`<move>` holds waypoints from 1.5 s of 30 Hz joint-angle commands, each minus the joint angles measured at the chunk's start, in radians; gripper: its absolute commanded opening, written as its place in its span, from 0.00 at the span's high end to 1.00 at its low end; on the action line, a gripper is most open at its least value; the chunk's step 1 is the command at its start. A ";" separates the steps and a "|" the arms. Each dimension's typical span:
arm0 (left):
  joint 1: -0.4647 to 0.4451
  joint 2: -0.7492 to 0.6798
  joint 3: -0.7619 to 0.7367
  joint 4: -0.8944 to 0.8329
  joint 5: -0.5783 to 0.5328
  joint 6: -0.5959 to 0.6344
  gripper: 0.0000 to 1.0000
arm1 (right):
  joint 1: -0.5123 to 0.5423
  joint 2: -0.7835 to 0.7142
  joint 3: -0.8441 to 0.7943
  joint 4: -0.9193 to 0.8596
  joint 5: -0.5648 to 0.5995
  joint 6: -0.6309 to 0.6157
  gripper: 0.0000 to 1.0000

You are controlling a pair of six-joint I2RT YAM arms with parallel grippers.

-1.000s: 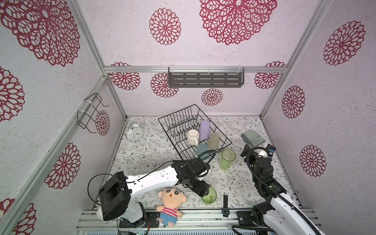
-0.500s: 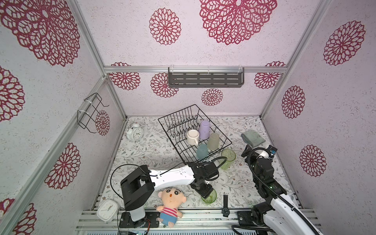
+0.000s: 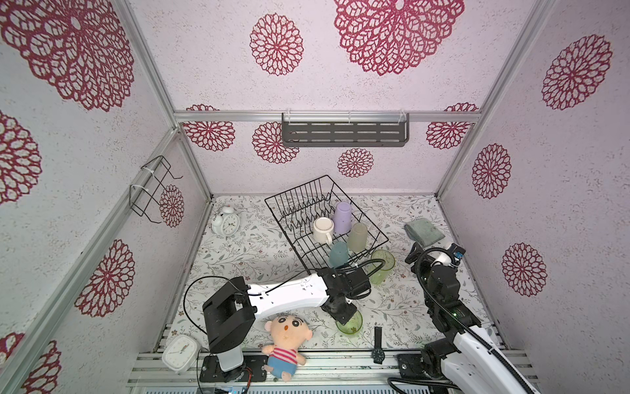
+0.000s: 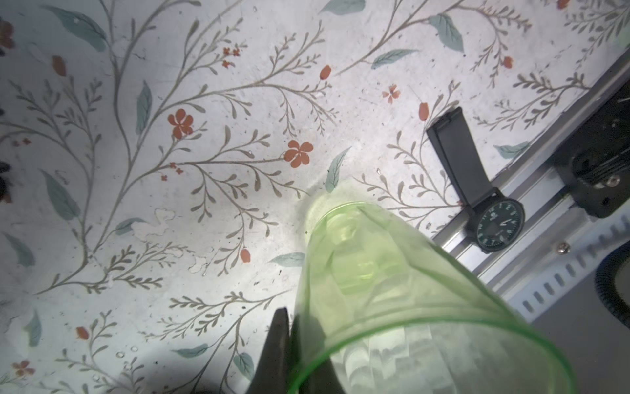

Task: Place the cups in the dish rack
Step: 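Lift and carry the bright green cup toward the right gripper, then bring the right gripper to the bright green cup and close on it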

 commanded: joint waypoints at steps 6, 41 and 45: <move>0.047 -0.224 -0.015 0.047 -0.021 0.063 1.00 | -0.010 0.044 0.098 -0.030 -0.083 -0.040 0.01; 0.637 -0.560 -0.406 0.740 0.988 -0.348 1.00 | 0.098 0.086 0.068 0.273 -1.404 -0.966 0.01; 0.637 -0.554 -0.441 0.804 0.998 -0.393 1.00 | 0.188 0.137 0.102 0.259 -1.379 -1.021 0.01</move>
